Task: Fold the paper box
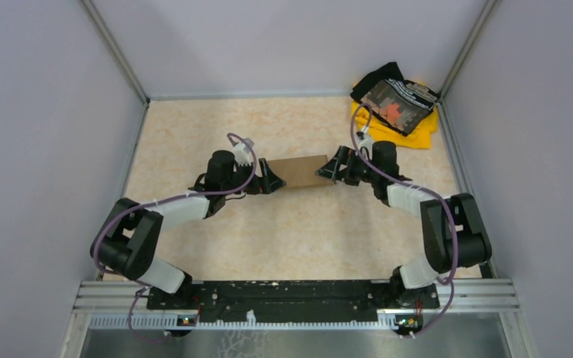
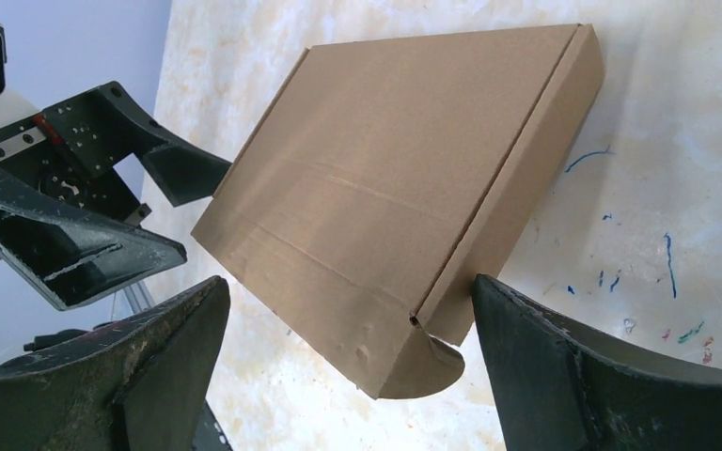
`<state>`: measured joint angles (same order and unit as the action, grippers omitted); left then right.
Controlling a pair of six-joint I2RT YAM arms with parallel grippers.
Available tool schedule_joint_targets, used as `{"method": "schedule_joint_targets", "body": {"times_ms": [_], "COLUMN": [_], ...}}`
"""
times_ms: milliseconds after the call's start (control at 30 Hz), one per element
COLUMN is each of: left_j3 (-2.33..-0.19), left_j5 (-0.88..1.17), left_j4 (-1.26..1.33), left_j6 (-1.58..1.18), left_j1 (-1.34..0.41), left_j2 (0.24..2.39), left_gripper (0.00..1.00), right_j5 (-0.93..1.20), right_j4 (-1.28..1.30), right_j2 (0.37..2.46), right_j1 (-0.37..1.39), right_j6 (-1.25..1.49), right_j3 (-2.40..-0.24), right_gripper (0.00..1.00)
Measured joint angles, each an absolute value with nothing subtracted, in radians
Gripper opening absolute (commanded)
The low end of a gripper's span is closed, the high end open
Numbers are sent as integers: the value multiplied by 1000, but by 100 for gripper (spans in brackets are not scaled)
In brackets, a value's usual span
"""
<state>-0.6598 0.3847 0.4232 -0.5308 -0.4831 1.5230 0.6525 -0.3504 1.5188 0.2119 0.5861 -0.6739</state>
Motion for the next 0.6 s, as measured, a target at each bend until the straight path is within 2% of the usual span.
{"method": "schedule_joint_targets", "body": {"times_ms": [600], "left_j3": [-659], "left_j5": [364], "left_j4": [336], "left_j6": [-531], "left_j1": [-487], "left_j2": [1369], "left_gripper": [99], "right_j5": [625], "right_j4": [-273], "right_j2": [1391], "right_j1": [248], "right_j6": [587], "right_j3": [-663], "right_gripper": [99]}}
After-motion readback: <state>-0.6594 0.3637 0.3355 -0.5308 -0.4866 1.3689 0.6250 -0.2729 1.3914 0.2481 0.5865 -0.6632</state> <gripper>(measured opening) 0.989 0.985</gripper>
